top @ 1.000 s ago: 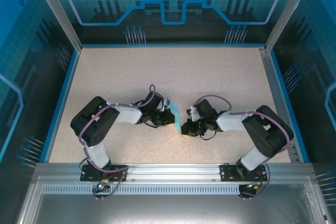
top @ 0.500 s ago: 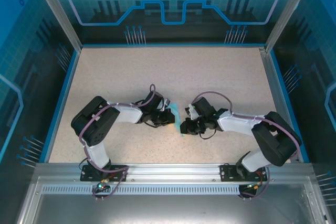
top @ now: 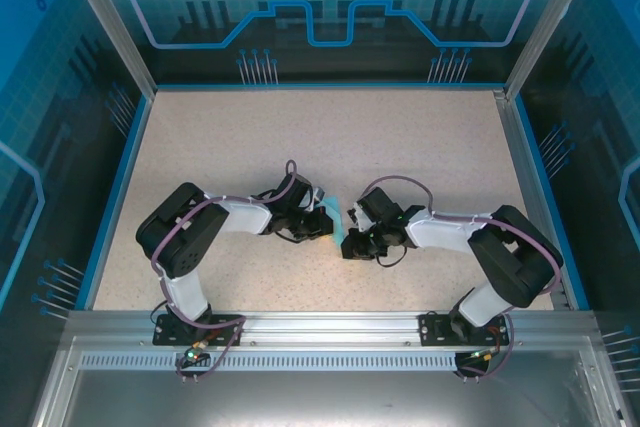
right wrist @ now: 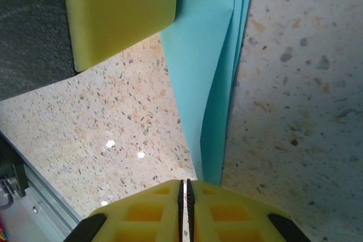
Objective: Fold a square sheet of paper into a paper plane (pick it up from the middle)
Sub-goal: Fold the wing for the fifth time at the center of the table.
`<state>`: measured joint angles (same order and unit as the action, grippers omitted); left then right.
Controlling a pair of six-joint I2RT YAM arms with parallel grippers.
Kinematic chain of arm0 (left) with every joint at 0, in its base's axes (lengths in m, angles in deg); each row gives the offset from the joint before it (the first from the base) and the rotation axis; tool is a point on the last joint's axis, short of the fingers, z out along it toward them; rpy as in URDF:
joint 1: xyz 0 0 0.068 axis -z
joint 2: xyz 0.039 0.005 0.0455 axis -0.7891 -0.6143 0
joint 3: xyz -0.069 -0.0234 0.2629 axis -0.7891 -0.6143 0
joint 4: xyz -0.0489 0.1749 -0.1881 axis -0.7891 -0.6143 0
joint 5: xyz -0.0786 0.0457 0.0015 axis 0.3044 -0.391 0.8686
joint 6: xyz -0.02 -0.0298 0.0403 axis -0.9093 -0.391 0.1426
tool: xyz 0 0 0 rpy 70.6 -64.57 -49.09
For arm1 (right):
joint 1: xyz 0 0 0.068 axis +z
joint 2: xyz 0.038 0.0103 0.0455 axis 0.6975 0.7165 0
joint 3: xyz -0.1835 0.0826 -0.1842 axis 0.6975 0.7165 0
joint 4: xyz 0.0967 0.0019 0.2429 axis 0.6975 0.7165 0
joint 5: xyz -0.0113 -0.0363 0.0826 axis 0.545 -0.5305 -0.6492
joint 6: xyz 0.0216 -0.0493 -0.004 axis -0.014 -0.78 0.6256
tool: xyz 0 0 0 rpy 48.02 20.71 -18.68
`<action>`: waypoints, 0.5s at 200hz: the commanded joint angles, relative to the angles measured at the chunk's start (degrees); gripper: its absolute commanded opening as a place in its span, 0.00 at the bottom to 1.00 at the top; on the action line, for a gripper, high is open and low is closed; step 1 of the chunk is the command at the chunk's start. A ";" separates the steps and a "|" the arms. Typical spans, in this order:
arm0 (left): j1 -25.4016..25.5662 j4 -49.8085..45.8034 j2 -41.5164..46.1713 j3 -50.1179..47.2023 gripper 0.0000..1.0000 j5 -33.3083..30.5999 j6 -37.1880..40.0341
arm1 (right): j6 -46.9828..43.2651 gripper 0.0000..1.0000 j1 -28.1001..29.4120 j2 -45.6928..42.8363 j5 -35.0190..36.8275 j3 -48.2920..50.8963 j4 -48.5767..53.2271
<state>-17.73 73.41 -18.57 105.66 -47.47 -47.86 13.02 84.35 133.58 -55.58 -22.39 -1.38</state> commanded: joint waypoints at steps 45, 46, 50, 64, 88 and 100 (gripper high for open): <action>0.27 -4.49 -2.71 0.48 0.07 -3.29 0.75 | -0.64 0.13 0.66 2.22 0.52 0.96 2.05; 0.27 -4.49 -2.71 0.45 0.07 -3.30 0.75 | -0.64 0.13 0.66 2.23 0.62 0.97 2.10; 0.26 -4.57 -2.76 0.47 0.07 -3.31 0.75 | -0.58 0.12 0.62 2.28 0.77 1.04 2.20; 0.31 -4.76 -2.76 0.53 0.07 -3.46 0.66 | -0.60 0.12 0.63 2.40 1.32 1.32 2.75; 0.27 -5.19 -2.80 0.61 0.06 -3.74 0.66 | -0.54 0.12 0.62 2.19 1.92 1.75 3.49; 0.29 -5.36 -2.89 0.76 0.06 -3.87 0.65 | -0.50 0.12 0.62 2.33 2.16 1.90 3.95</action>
<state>-17.73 72.86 -18.77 106.10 -47.45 -47.89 13.00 84.35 134.91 -55.13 -22.20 -1.48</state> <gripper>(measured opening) 0.069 0.121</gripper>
